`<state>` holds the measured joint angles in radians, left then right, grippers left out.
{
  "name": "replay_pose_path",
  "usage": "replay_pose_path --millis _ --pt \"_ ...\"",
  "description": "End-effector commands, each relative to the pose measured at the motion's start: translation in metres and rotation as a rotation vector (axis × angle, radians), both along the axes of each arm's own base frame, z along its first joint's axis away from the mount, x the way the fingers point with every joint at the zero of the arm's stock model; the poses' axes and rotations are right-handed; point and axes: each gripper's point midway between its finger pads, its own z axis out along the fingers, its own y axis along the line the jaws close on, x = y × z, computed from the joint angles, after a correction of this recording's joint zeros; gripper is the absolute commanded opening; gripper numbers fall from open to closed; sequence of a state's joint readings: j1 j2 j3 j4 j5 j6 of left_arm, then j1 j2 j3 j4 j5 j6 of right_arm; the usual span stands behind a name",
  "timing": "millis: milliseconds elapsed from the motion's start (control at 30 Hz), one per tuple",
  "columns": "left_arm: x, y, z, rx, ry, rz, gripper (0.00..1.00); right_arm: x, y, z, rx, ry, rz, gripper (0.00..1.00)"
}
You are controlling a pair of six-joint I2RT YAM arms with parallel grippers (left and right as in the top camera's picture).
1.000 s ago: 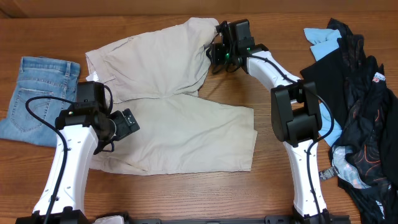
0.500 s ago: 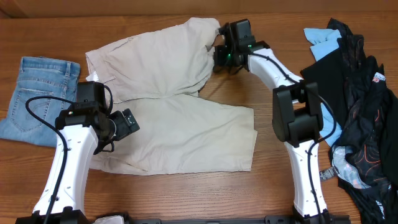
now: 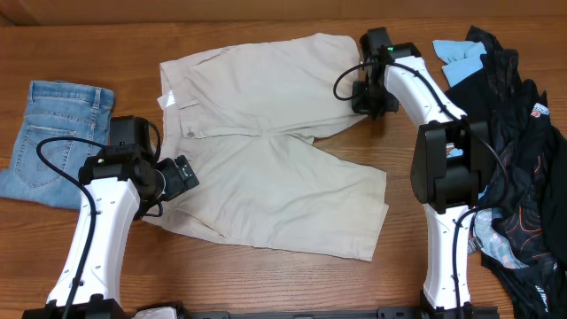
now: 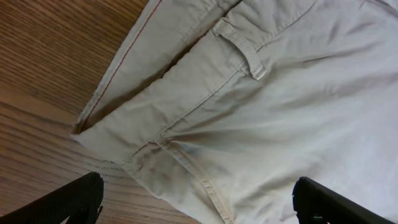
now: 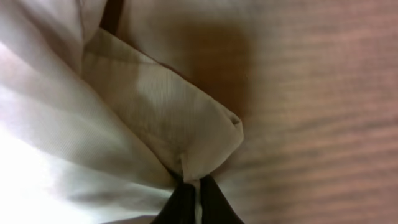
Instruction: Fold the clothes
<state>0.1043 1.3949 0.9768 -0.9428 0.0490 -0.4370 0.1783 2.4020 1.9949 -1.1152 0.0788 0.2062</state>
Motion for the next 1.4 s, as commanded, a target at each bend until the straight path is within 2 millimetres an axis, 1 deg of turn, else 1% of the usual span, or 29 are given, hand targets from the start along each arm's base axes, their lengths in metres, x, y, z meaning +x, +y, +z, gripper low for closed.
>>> replay_pose_path --millis 0,133,200,267,333,400,500,600,667,733,767,833,933,1000,1067,1133,1200,1300,1367 --pt "0.001 -0.002 0.003 0.007 -0.011 -0.034 1.0 -0.008 -0.008 0.018 -0.044 -0.001 -0.016 0.1" --pt "-0.001 -0.002 0.002 0.01 -0.004 -0.047 1.0 -0.03 -0.023 0.018 -0.121 0.076 -0.113 0.1" --pt "-0.001 -0.002 0.002 0.009 -0.001 -0.047 1.0 -0.041 -0.027 0.019 -0.143 0.112 -0.156 0.1" --pt "-0.001 -0.001 0.002 0.013 -0.004 -0.046 1.0 -0.048 -0.031 0.022 -0.159 0.134 -0.197 0.1" --pt "0.003 -0.001 0.003 0.015 -0.018 -0.047 1.0 -0.048 -0.031 0.026 -0.161 0.125 -0.212 0.1" --pt "0.009 0.0 0.005 0.018 -0.045 -0.048 1.0 -0.043 -0.034 0.034 -0.165 0.089 -0.226 0.14" --pt "0.024 0.0 0.009 0.023 -0.108 -0.067 1.0 -0.029 -0.042 0.05 -0.185 -0.002 -0.28 0.17" --pt "0.045 0.0 0.017 0.035 -0.2 -0.091 1.0 -0.011 -0.048 0.072 -0.173 -0.111 -0.303 0.18" --pt "0.062 -0.004 0.026 0.023 -0.281 -0.13 0.99 0.0 -0.052 0.088 -0.162 -0.184 -0.319 0.2" --pt "0.079 -0.008 0.035 0.024 -0.361 -0.162 0.96 0.013 -0.056 0.099 -0.141 -0.25 -0.338 0.31" --pt "0.087 -0.01 0.041 0.03 -0.4 -0.168 0.94 0.018 -0.057 0.103 -0.13 -0.276 -0.345 0.34" --pt "0.101 -0.013 0.049 0.04 -0.465 -0.183 0.91 0.028 -0.053 0.105 -0.088 -0.305 -0.316 0.34" --pt "0.121 -0.02 0.055 0.054 -0.541 -0.214 0.87 0.039 -0.037 0.099 0.01 -0.303 -0.197 0.36" --pt "0.132 -0.026 0.051 0.057 -0.56 -0.228 0.84 0.043 -0.028 0.091 0.072 -0.292 -0.151 0.38" --pt "0.142 -0.034 0.039 0.051 -0.561 -0.247 0.8 0.047 -0.025 0.08 0.12 -0.28 -0.136 0.38" --pt "0.151 -0.043 0.023 0.044 -0.55 -0.269 0.79 0.051 -0.017 0.069 0.174 -0.268 -0.104 0.38" --pt "0.159 -0.05 0.005 0.038 -0.534 -0.286 0.8 0.053 -0.004 0.058 0.244 -0.252 -0.036 0.38" --pt "0.166 -0.053 -0.021 0.033 -0.508 -0.292 0.79 0.05 0.013 0.043 0.327 -0.218 0.053 0.37" --pt "0.168 -0.053 -0.037 0.031 -0.485 -0.292 0.79 0.046 0.017 0.032 0.342 -0.193 0.083 0.37"
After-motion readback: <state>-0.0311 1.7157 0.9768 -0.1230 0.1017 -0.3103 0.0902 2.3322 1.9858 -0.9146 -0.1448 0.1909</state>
